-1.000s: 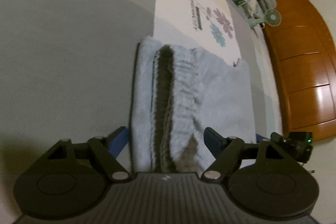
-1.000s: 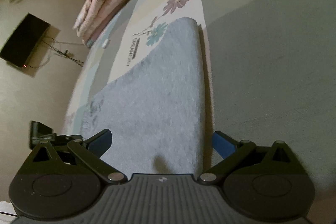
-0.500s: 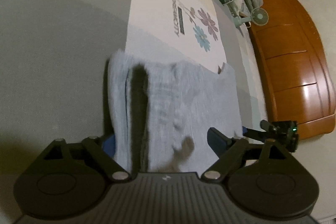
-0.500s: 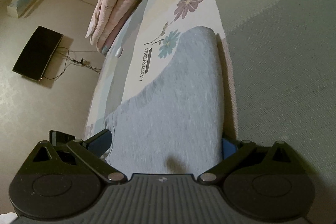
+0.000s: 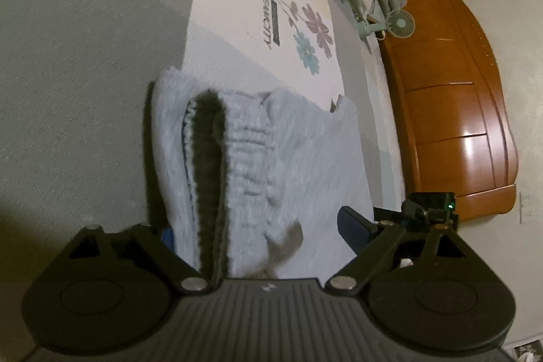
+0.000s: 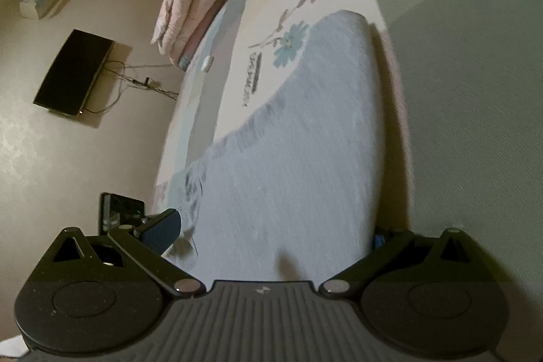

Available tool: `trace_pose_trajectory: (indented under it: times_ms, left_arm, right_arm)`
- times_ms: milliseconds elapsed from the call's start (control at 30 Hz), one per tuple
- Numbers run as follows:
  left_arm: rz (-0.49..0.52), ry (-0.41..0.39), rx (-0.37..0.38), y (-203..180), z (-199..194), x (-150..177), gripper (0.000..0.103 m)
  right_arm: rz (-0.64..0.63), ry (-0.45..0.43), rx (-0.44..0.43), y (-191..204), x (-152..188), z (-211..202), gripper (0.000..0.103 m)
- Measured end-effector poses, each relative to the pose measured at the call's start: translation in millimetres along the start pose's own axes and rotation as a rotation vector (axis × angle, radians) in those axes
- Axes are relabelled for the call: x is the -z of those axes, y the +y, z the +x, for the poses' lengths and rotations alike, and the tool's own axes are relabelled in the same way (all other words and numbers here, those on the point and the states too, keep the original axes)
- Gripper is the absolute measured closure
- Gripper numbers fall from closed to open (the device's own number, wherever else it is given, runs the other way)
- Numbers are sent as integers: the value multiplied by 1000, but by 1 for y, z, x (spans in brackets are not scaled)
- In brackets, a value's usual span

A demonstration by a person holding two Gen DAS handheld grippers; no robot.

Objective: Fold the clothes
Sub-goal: 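Grasp the elastic cuff edge of the bundle with the left gripper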

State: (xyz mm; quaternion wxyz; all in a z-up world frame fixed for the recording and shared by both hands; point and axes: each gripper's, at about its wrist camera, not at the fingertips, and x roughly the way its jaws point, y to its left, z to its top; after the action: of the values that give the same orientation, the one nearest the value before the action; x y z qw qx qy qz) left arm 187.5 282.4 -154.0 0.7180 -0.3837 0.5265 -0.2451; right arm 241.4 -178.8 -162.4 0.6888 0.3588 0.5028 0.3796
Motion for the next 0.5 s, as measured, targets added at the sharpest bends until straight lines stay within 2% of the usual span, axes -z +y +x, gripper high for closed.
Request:
trace_pose_trajectory:
  times_ms: [100,233,333,500]
  left_arm:
    - [-29,-13,26,6,-5,10,17]
    - [-9,0,32,8,-10,25,21]
    - [-30,-1,49,11,-5,14,21]
    - [-1,-10,27,5,3,3,23]
  right_arm:
    - [11,-15,-35,-4,0,-2,0]
    - [-19,3,-57,-4,12,-10,0]
    - [-24,19,-42,-3,9,-8,0]
    - [-18,18,-31,-3,2,-3,1]
